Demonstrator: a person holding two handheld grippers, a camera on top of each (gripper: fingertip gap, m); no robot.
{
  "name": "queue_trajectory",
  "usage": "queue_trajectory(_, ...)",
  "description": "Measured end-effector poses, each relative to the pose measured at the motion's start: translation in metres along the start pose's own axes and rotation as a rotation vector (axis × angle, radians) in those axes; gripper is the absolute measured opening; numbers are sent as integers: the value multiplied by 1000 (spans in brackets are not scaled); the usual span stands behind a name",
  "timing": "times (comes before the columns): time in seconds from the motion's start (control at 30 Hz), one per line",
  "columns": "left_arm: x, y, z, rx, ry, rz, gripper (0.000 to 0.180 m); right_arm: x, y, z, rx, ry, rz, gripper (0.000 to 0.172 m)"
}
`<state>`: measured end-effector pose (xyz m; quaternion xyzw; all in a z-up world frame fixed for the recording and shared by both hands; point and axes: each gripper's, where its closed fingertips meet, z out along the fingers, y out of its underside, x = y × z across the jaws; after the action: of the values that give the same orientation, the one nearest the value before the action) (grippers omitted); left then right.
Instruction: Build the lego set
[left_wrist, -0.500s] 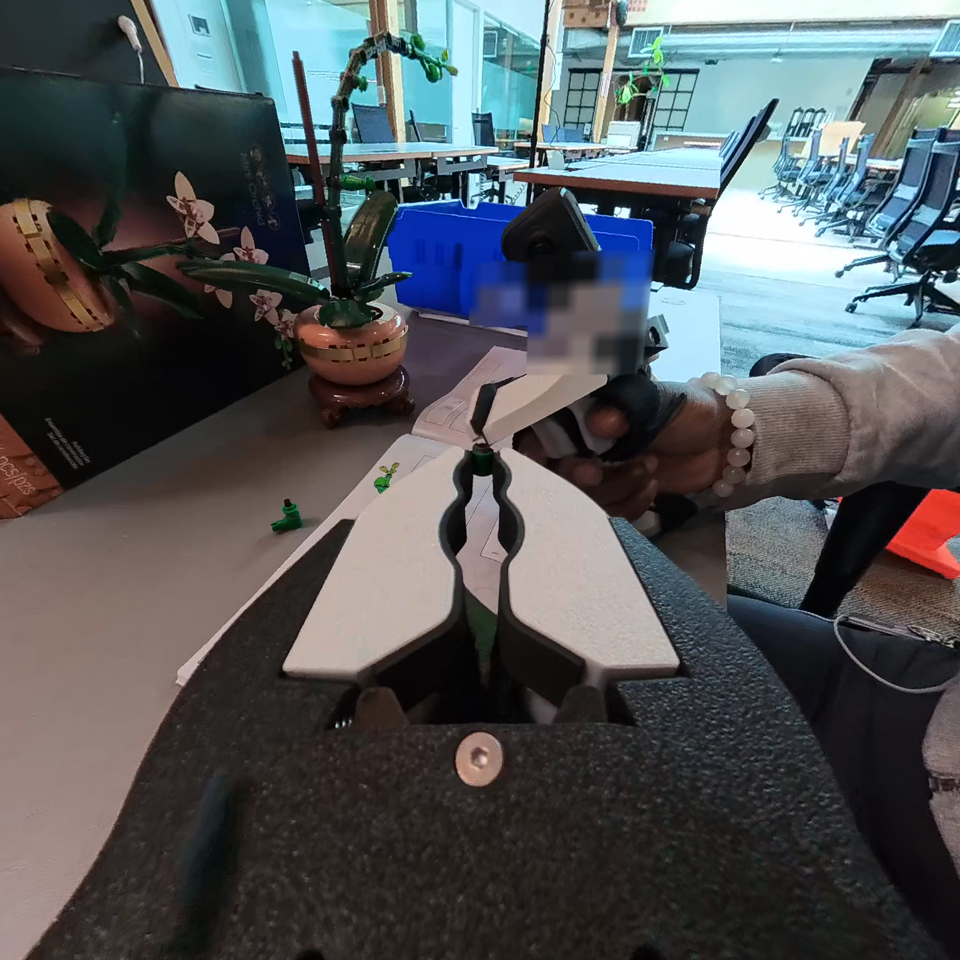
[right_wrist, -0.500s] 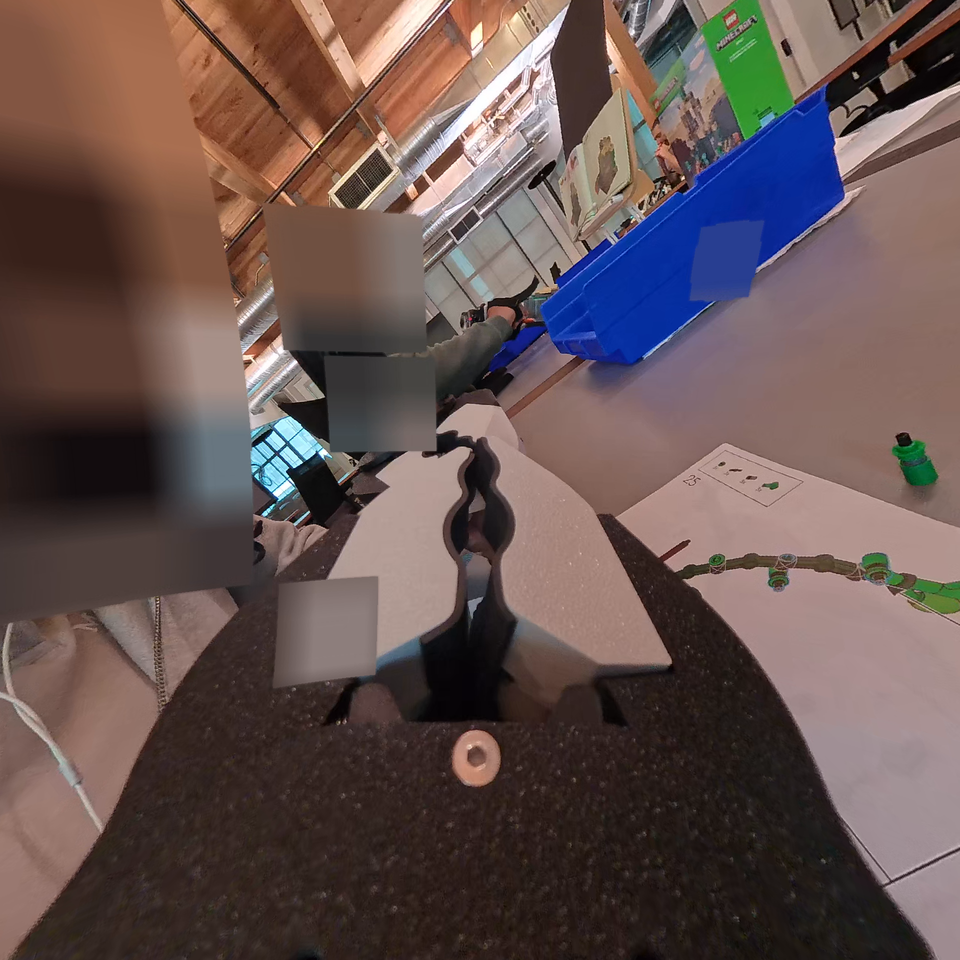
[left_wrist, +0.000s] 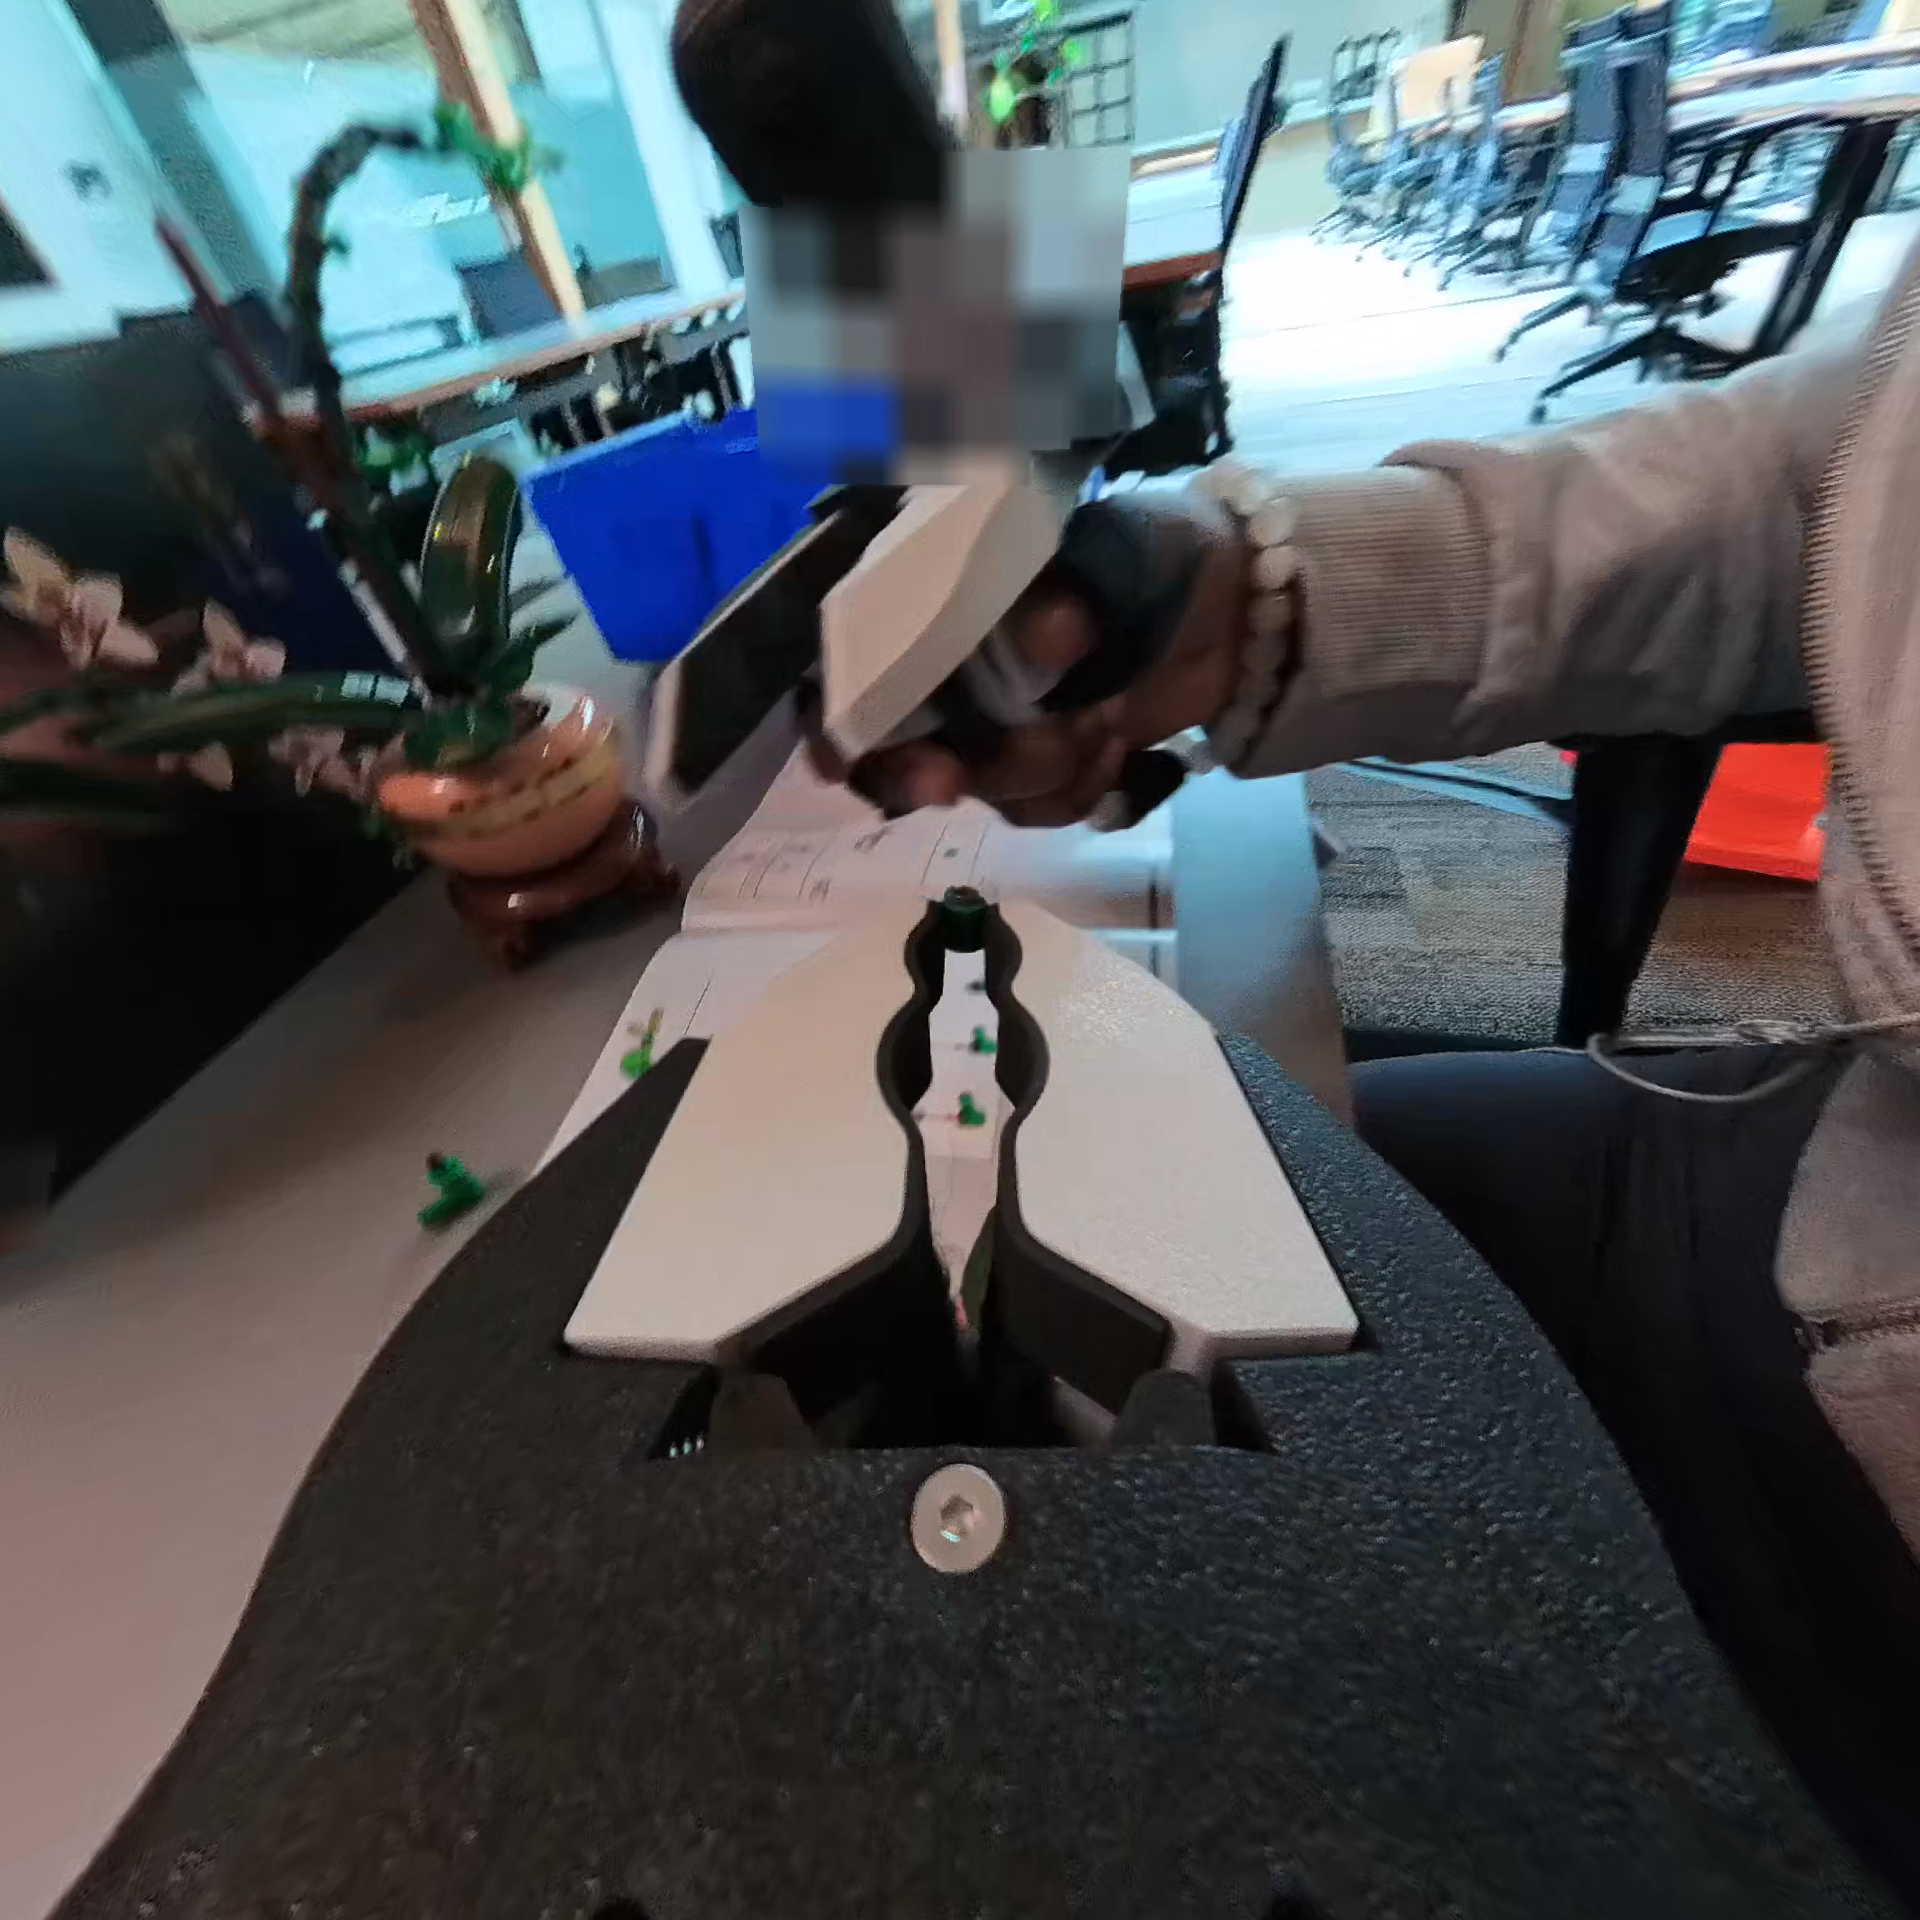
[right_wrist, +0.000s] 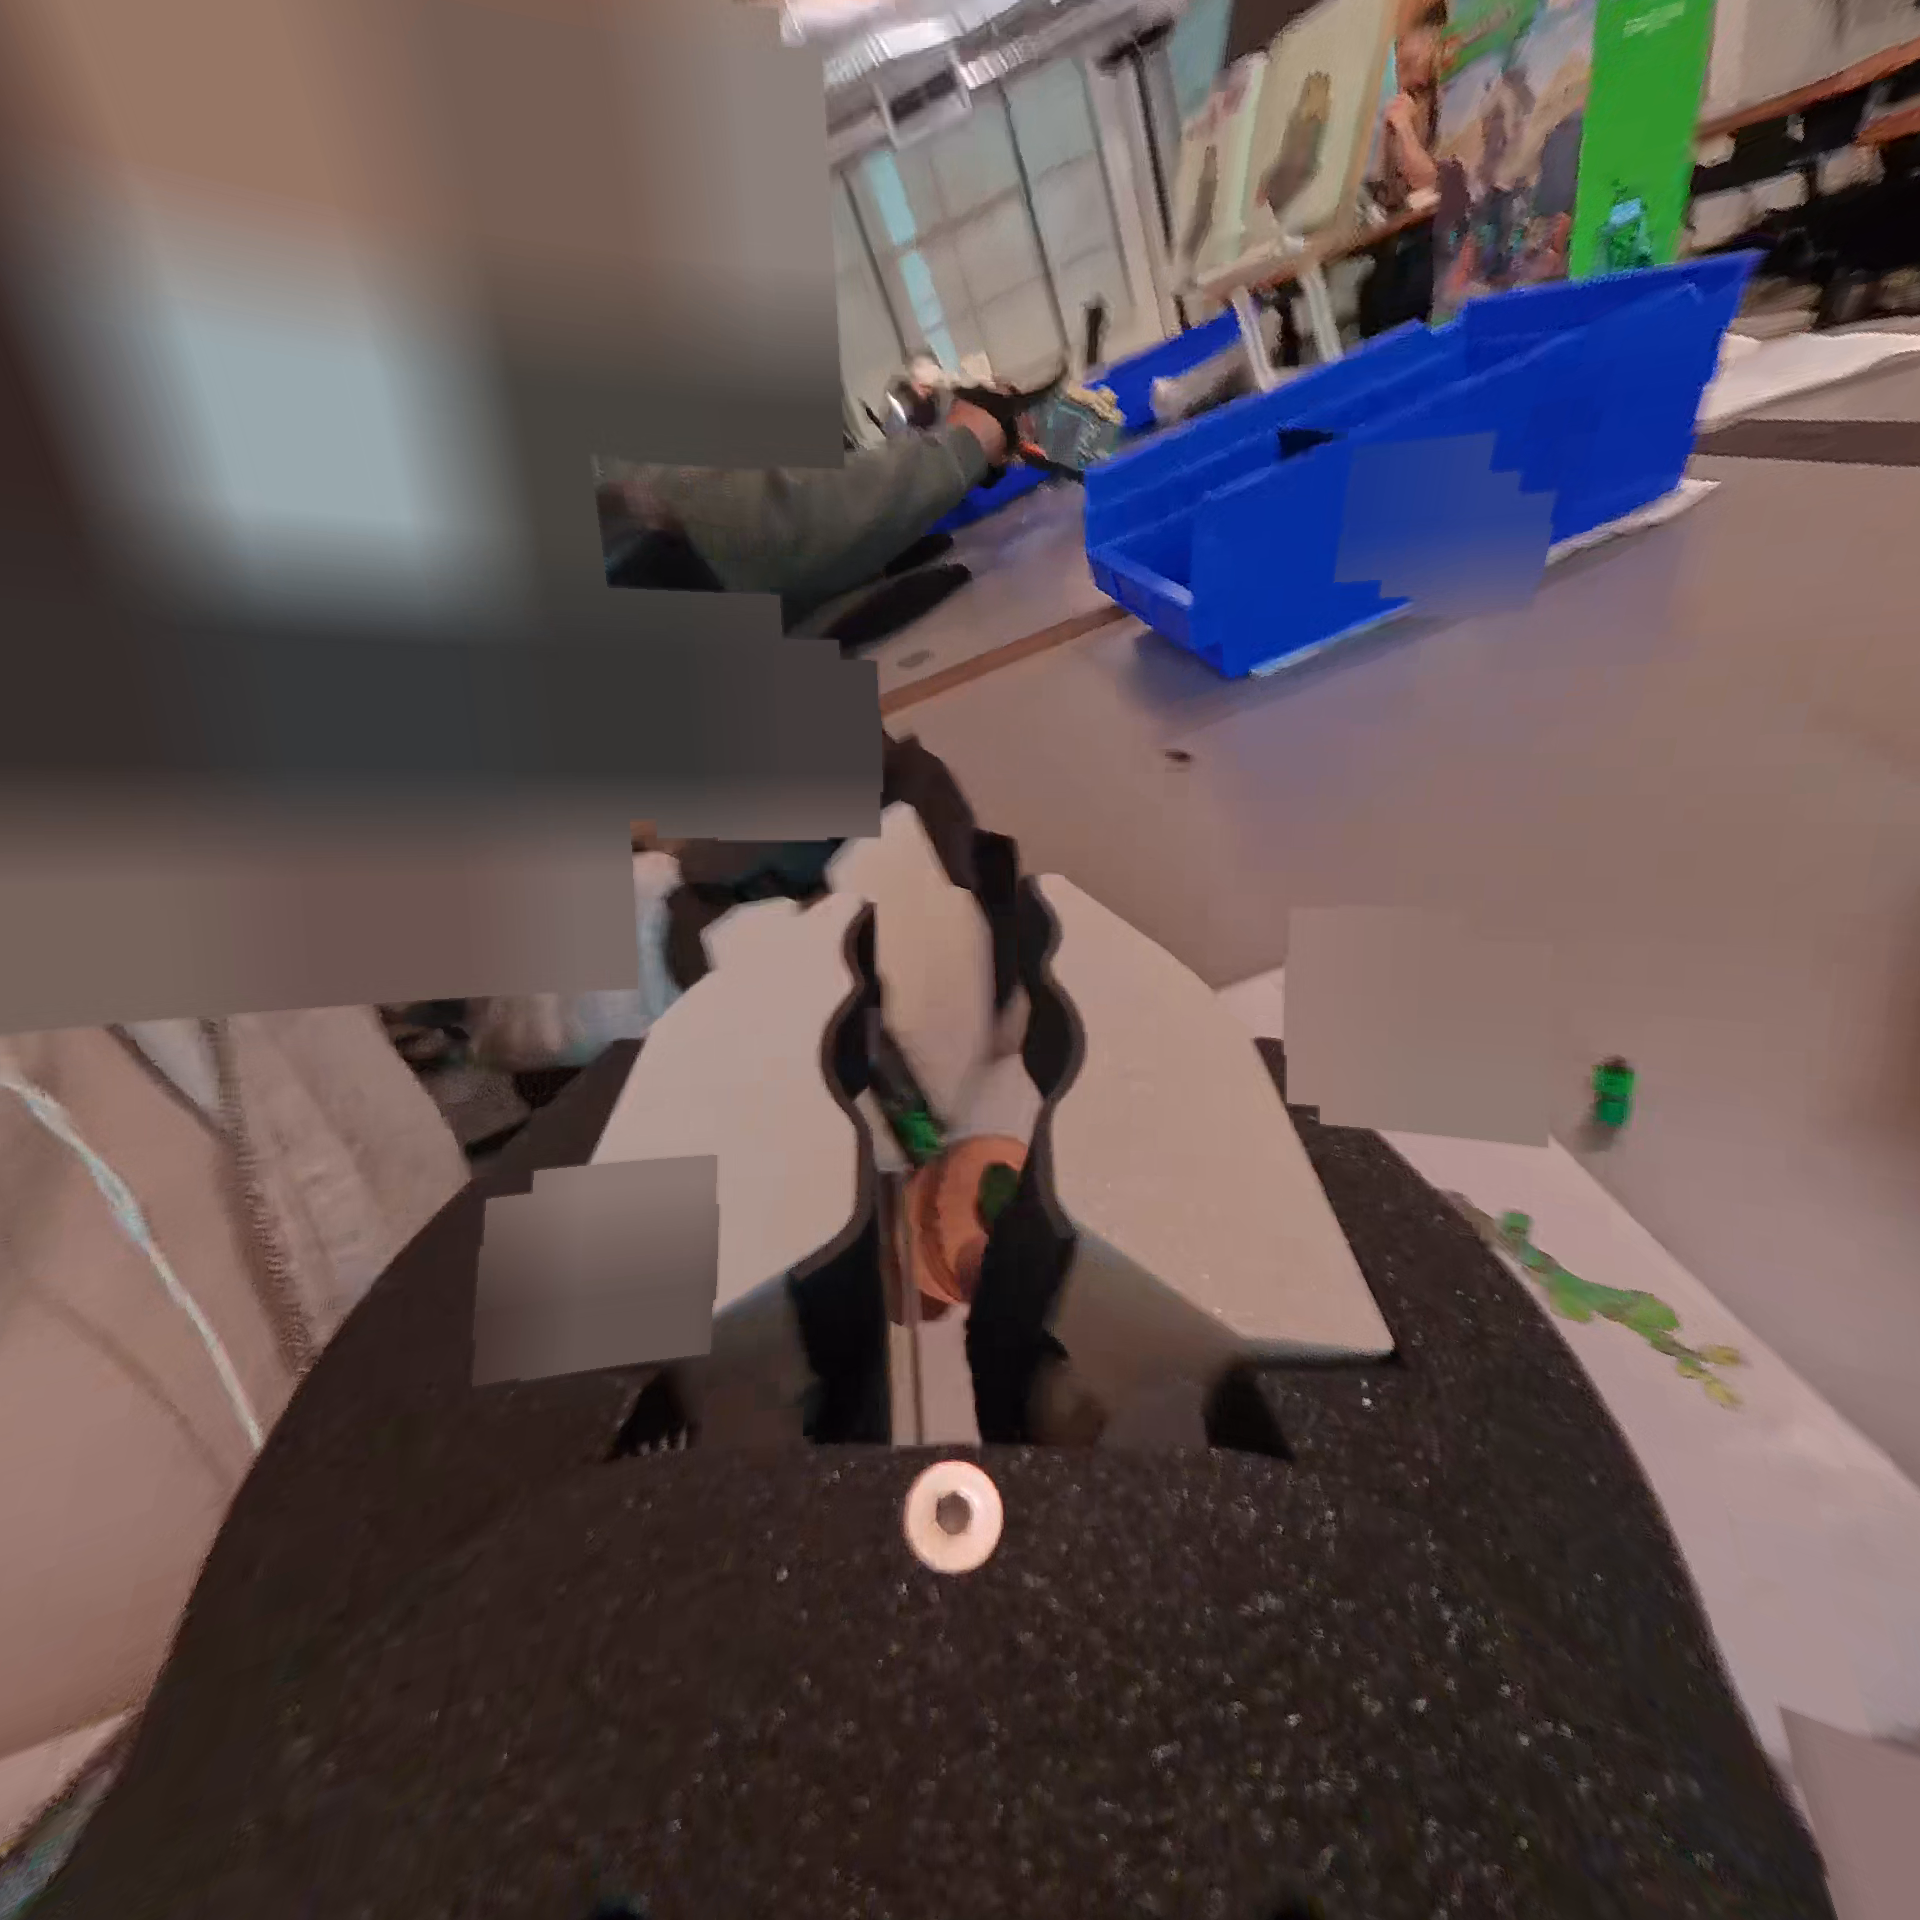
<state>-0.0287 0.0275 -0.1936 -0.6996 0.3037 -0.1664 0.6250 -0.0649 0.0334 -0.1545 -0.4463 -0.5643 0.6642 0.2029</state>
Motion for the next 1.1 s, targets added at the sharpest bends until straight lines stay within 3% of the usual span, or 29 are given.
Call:
queue_trajectory(0.03,5,-9,-2,34,23,27,6,5,-1,-1,-48,47,-27,34)
queue_trajectory(0.17,38,-57,-16,217,142,122,6,36,-14,19,-440,233,-233,66)
queue_trajectory(0.2,49,-65,-17,242,177,131,6,41,-19,36,-533,223,-279,62)
queue_trajectory(0.3,87,-87,-24,318,310,164,6,37,-20,110,-716,-45,-508,49)
queue_trajectory(0.4,108,-100,-31,319,354,228,6,52,1,184,-914,-275,-939,34)
queue_trajectory(0.5,112,-107,-43,336,357,266,6,68,25,246,-1070,-482,-1243,21)
queue_trajectory(0.6,95,-102,-51,338,311,249,6,77,41,281,-1230,-653,-1383,21)
queue_trajectory(0.83,57,-109,-75,468,242,133,6,105,56,306,-1475,-873,-1560,22)
queue_trajectory(1.0,45,-107,-78,469,203,115,6,106,70,317,-1478,-962,-1608,20)
queue_trajectory(1.1,41,-104,-77,464,192,106,6,104,71,321,-1475,-972,-1602,9)
